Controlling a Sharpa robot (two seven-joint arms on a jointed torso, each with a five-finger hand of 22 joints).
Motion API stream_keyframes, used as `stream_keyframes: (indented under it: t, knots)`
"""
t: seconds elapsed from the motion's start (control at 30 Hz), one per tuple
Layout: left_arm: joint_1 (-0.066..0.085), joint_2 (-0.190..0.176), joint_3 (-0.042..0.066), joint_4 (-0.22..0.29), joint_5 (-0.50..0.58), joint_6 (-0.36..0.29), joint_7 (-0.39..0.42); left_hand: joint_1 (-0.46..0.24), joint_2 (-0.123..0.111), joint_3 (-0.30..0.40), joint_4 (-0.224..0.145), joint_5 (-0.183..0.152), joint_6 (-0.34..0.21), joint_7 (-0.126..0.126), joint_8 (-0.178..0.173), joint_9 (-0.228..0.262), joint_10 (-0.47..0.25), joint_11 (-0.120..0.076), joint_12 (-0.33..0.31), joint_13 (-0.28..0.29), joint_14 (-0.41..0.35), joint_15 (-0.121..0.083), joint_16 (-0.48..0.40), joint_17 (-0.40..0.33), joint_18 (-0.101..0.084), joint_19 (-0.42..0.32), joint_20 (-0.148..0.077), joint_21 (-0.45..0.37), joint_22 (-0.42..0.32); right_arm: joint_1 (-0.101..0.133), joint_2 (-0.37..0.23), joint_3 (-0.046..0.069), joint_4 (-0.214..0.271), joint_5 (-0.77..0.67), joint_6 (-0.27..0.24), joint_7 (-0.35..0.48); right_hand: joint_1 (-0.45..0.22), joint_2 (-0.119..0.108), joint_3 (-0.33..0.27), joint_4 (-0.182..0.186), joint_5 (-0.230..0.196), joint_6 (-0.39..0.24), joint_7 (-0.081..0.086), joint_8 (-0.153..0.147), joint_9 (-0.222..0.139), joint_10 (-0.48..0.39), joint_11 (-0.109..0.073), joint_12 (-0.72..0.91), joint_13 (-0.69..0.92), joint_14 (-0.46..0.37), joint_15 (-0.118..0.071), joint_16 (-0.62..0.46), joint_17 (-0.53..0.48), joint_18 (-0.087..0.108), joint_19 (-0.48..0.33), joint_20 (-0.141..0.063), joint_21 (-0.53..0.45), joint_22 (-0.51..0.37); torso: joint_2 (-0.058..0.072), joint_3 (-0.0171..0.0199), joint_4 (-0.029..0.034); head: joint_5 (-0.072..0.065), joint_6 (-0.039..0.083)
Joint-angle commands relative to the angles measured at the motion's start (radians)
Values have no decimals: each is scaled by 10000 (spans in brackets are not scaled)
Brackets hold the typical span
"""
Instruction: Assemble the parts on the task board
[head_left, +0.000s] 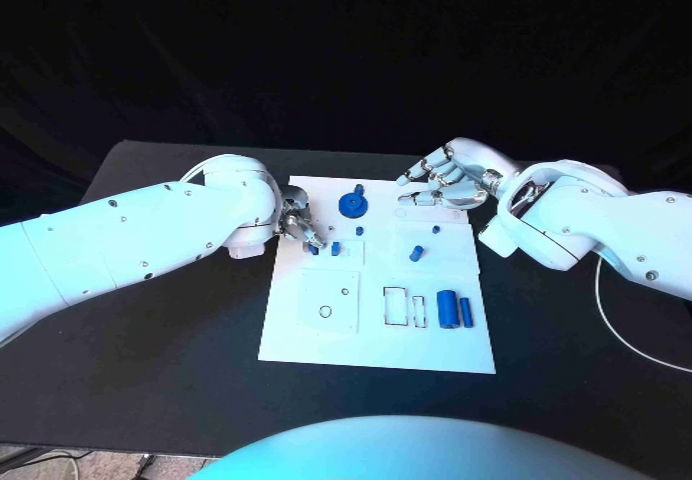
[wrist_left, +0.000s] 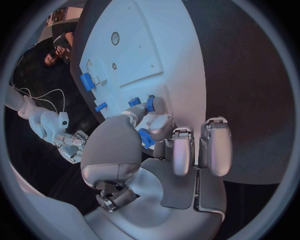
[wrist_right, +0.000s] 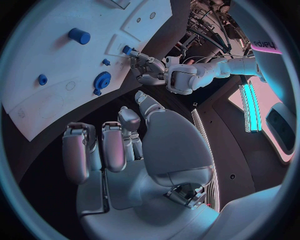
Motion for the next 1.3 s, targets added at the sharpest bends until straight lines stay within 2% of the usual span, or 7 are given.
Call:
stream_keyframes:
  t: [0.03,0.37,0.83,1.17,1.3]
  knots:
    - [-17,35,-16,-48,47,163,-220,-80,40,-69,5,-28,-7,58,48,14,2,56,34,5,1071,-57,31,2635,-150,673,-67,38,2038,-6,-3,0,17,-29,83,89,8,80,-43,43,40,17,28,-12,8,-70,-30,-40,-14,535,68,-34,325,81,-89,0,-33,291,4,-4,-3,-3,12]
    - [-17,96,-19,-101,23,164,-244,-184,126,-392,177,-26,27,52,46,23,14,52,55,26,1071,-62,31,2635,-156,684,-73,57,2058,-6,-9,0,19,-29,105,96,4,88,-49,52,49,17,29,-11,8,-78,-29,-58,-30,534,69,-43,318,83,-94,0,-40,280,5,-11,3,-13,13]
    - [-17,141,-44,-171,43,511,-331,-324,165,-1176,479,-40,68,55,24,32,8,56,51,24,1071,-59,31,2635,-161,693,-74,65,2081,-6,-16,0,31,-29,142,104,4,88,-49,52,49,17,29,-11,8,-78,-29,-58,-30,534,69,-43,318,83,-94,0,-40,280,-3,-9,3,-29,2]
    - [-18,138,-46,-157,45,339,-329,-472,291,-1967,897,-47,124,55,7,37,33,57,93,68,1071,-55,31,2635,-163,700,-72,68,2099,-6,-23,0,33,-28,148,108,4,88,-49,52,49,17,29,-11,8,-78,-29,-58,-30,534,69,-43,318,83,-94,0,-40,280,8,-11,10,-29,3]
    - [-18,149,-45,-143,45,176,-310,-472,318,-2048,944,-47,127,55,4,37,35,56,97,74,1071,-56,31,2635,-164,702,-73,70,2102,-6,-23,0,33,-27,150,108,4,88,-49,52,49,17,29,-11,8,-78,-29,-58,-30,534,69,-43,318,83,-94,0,-40,280,4,-10,7,-28,5]
